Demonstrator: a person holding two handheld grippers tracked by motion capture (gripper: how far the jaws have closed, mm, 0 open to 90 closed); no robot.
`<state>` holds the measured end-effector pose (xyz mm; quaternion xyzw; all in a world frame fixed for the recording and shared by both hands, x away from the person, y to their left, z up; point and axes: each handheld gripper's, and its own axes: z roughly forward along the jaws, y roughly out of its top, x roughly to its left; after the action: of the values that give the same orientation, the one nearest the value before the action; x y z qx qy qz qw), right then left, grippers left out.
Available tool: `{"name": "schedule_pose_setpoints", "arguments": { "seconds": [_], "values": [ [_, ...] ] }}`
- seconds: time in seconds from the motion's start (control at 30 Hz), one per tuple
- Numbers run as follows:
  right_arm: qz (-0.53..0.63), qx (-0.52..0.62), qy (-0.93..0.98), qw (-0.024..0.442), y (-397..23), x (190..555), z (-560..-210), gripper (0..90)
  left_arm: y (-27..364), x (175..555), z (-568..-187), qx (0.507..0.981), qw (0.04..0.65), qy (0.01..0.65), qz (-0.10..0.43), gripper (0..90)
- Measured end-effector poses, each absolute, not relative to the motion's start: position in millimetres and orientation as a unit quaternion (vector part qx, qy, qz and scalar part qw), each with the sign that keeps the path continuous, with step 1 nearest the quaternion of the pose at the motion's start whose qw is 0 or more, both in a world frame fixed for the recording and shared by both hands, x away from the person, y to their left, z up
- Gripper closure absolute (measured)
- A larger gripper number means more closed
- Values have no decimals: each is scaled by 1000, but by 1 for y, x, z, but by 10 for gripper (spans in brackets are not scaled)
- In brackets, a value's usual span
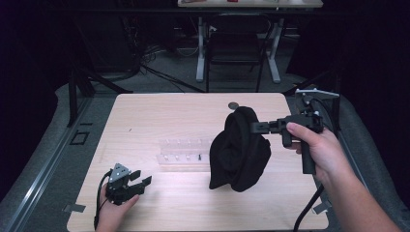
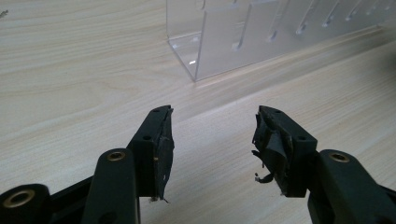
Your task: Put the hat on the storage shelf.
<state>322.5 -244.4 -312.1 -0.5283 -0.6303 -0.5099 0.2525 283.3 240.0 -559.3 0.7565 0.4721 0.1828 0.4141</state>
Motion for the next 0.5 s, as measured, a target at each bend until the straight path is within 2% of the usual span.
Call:
{"name": "schedule_pose_setpoints", "arguments": {
  "seconds": [0.5],
  "values": [
    [-518, -527, -627, 247, -229, 344, -303, 885, 240, 283, -558, 756, 416, 470, 184, 464]
  ]
}}
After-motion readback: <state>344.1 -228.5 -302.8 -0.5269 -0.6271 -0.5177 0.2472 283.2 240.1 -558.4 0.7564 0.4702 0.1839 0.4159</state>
